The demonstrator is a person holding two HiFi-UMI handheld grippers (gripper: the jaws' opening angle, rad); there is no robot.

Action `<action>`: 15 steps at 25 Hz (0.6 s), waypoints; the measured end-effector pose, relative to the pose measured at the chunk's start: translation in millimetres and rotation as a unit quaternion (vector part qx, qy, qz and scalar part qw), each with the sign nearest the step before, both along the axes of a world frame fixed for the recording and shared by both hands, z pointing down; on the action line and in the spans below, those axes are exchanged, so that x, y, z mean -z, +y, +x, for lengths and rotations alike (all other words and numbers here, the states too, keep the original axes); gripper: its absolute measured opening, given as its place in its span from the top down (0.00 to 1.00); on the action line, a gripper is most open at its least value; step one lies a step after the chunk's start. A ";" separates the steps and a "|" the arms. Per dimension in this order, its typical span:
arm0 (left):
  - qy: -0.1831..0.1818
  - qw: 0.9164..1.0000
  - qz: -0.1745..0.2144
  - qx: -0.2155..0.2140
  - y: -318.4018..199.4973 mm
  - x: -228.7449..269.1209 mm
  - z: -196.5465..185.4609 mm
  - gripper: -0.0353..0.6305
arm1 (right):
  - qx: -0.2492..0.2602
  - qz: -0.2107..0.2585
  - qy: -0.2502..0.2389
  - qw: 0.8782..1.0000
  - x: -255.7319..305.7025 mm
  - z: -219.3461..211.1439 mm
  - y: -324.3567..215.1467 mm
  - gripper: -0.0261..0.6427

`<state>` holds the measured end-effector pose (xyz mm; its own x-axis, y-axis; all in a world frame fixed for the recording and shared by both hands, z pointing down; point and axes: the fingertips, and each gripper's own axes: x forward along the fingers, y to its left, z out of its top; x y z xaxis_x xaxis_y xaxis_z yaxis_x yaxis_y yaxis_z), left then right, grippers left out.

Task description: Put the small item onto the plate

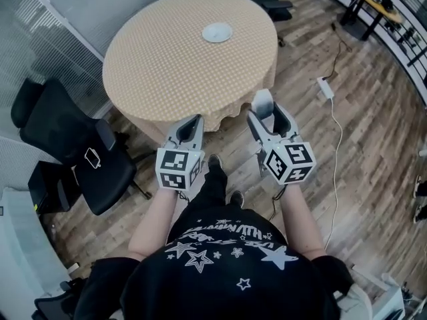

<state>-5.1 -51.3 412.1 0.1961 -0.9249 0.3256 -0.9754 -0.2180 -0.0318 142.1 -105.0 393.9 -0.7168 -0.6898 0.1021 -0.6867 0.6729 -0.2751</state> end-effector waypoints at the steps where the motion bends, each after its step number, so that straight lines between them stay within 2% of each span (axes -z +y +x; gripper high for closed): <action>1: 0.002 1.000 -0.001 0.000 -6.1 -2.5 -1.9 0.95 | -0.001 -0.001 0.002 1.000 -1.8 -1.1 -4.0 0.51; 6: 0.020 1.000 -0.003 -0.011 -43.4 -11.2 -7.4 0.95 | -0.014 -0.003 0.022 1.000 -6.8 -3.1 -31.0 0.51; 10: 0.021 0.999 0.002 -0.027 -82.7 -6.4 -11.8 0.95 | -0.030 -0.002 0.027 0.999 -2.7 -6.1 -64.3 0.51; 15: 0.029 0.999 -0.003 -0.034 -134.4 -12.9 -32.6 0.95 | -0.040 -0.013 0.032 0.999 -10.4 -25.6 -109.9 0.51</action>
